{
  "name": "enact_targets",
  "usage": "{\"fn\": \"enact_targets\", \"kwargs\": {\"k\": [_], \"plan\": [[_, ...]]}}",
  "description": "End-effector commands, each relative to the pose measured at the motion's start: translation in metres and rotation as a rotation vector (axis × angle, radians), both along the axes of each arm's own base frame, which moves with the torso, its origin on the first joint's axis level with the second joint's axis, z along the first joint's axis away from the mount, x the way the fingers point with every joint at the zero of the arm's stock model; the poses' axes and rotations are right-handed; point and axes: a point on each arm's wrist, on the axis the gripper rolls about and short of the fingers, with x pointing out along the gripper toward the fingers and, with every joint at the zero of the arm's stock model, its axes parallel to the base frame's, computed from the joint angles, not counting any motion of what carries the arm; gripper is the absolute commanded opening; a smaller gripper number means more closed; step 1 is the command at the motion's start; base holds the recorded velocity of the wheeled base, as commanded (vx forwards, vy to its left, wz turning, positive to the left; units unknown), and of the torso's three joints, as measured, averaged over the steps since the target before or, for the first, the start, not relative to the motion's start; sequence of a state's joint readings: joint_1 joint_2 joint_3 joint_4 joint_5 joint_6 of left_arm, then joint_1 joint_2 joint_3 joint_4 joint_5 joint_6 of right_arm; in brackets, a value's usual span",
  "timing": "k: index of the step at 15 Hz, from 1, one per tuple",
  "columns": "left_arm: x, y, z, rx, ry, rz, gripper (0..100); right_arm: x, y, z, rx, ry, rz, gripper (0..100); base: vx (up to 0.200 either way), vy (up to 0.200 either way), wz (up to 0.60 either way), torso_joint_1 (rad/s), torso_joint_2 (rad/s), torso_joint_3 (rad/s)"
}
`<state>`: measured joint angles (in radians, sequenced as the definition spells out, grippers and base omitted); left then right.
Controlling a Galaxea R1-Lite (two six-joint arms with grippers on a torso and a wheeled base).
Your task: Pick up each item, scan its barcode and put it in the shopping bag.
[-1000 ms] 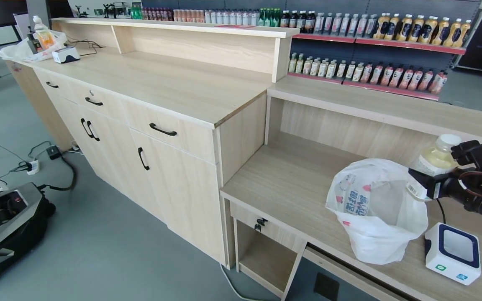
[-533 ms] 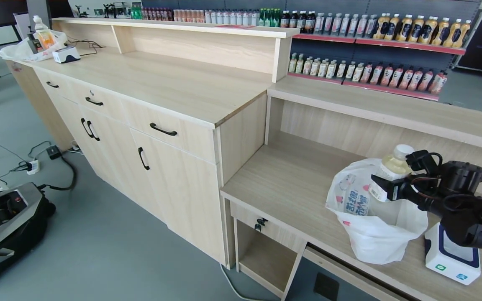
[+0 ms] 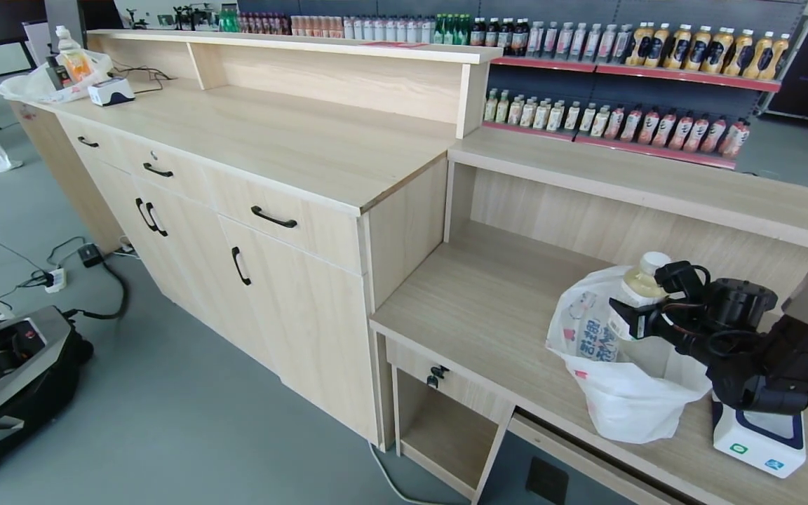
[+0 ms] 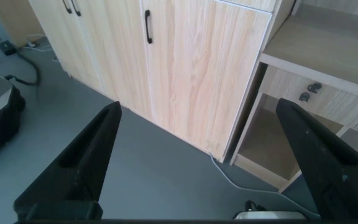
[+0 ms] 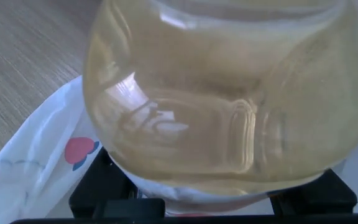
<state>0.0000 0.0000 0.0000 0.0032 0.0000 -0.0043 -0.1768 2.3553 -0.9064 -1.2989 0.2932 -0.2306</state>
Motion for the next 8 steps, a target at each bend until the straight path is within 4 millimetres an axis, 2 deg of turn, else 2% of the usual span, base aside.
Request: {"fn": "enact_targets", "kwargs": {"k": [1,8], "plan": [[0.000,0.000,0.000,0.000,0.000,0.000,100,0.006,0.002,-0.010,0.003,0.017,0.008,0,0.000,0.000,0.00,0.000,0.00,0.000],[0.000,0.000,0.000,0.000,0.000,0.000,100,0.027,0.019,-0.033,0.009,0.014,0.048,0,0.000,0.000,0.00,0.000,0.00,0.000]]}}
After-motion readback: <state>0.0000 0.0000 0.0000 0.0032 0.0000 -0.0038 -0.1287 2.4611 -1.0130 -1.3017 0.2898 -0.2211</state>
